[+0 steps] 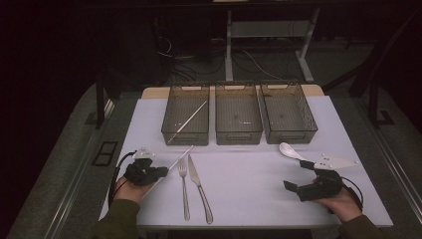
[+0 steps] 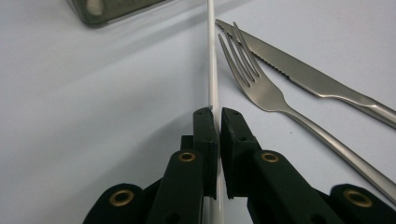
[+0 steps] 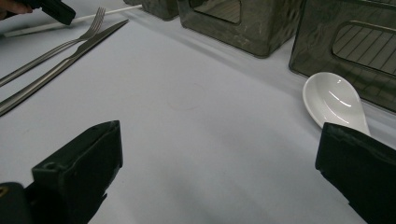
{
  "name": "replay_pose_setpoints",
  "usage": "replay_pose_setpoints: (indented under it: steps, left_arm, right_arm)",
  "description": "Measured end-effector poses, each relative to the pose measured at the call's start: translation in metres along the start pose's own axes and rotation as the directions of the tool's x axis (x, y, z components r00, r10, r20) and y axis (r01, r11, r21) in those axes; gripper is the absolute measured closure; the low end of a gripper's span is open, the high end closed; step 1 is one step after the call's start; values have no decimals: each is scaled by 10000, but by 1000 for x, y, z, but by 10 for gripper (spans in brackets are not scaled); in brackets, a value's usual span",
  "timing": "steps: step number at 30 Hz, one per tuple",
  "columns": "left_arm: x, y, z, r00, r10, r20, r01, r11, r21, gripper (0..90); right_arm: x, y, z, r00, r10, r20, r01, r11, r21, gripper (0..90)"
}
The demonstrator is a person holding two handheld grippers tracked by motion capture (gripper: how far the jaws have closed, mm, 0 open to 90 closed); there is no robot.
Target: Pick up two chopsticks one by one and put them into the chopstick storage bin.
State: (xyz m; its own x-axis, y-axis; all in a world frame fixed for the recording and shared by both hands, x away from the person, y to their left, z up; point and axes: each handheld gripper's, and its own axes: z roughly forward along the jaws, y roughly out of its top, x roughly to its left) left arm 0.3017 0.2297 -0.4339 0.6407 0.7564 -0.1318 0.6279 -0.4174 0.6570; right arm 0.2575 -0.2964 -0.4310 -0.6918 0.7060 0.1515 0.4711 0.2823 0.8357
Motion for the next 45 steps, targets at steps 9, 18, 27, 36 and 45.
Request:
replay_pose_setpoints:
  steps: [9,18,27,36,45]
  left_arm:
    - [0,3,-11,9995,180,-255,-189,9992,-345,844]
    - [-4,6,-21,9994,277,-198,-291,9969,-734,844]
    - [-8,12,-31,9993,350,-120,-363,9902,-1347,844]
    - [-8,19,-43,9994,337,77,-314,9782,-2053,844]
    - [-10,32,-54,9989,415,208,-342,9604,-2765,847]
  right_arm:
    - [0,0,0,10000,19,4,-19,10000,-5,8]
    - [0,0,-1,10000,43,-3,-43,10000,-29,7]
    - [0,1,-1,9999,122,-17,-122,9999,-31,8]
    - [-1,0,0,10000,64,-14,-64,10000,-53,8]
    - [-1,0,1,9999,99,17,-99,10000,-14,7]
